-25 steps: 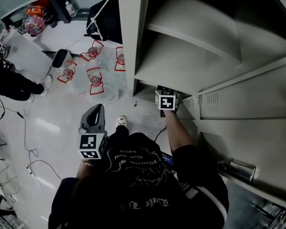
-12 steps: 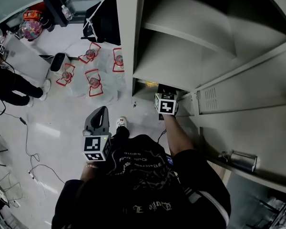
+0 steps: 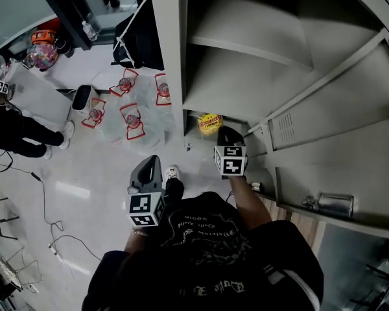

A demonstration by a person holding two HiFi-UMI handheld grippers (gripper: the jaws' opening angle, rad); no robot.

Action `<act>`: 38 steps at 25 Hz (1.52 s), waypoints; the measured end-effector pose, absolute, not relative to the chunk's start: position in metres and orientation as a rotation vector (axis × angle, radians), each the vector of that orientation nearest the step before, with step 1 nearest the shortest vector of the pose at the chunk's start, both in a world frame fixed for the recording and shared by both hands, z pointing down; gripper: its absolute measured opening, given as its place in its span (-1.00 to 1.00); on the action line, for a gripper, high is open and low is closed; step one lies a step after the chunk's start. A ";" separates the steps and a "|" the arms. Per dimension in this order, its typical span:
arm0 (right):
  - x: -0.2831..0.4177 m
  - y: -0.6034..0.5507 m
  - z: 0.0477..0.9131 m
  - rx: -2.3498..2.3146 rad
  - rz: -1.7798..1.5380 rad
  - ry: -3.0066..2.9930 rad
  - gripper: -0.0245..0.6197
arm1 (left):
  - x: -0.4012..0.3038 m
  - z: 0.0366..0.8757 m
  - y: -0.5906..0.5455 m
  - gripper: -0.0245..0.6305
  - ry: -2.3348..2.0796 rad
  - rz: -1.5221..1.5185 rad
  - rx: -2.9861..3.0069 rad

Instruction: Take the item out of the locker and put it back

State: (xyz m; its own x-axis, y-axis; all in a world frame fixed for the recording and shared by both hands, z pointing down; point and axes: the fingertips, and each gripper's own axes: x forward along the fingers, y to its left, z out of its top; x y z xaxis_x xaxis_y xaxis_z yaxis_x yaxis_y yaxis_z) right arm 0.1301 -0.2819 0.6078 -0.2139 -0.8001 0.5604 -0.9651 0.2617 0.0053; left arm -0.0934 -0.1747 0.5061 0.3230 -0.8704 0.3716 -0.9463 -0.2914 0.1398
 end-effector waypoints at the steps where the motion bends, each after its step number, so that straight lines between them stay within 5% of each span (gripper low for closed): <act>1: 0.130 -0.277 0.605 1.599 0.485 -2.088 -0.91 | -0.091 0.506 -0.175 -0.91 -1.620 0.317 2.268; 38: 0.114 -0.167 0.454 1.653 0.201 -2.374 -0.91 | -0.046 0.468 -0.166 -0.91 -1.624 0.201 2.363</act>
State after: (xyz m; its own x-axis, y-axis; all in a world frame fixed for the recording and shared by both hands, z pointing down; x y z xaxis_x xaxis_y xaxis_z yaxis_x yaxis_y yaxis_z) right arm 0.1143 -0.1669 0.4536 -0.3307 -0.9031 0.2739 -0.9363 0.3503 0.0245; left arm -0.0456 -0.1662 0.4683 0.3631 -0.8942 0.2618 -0.9310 -0.3373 0.1393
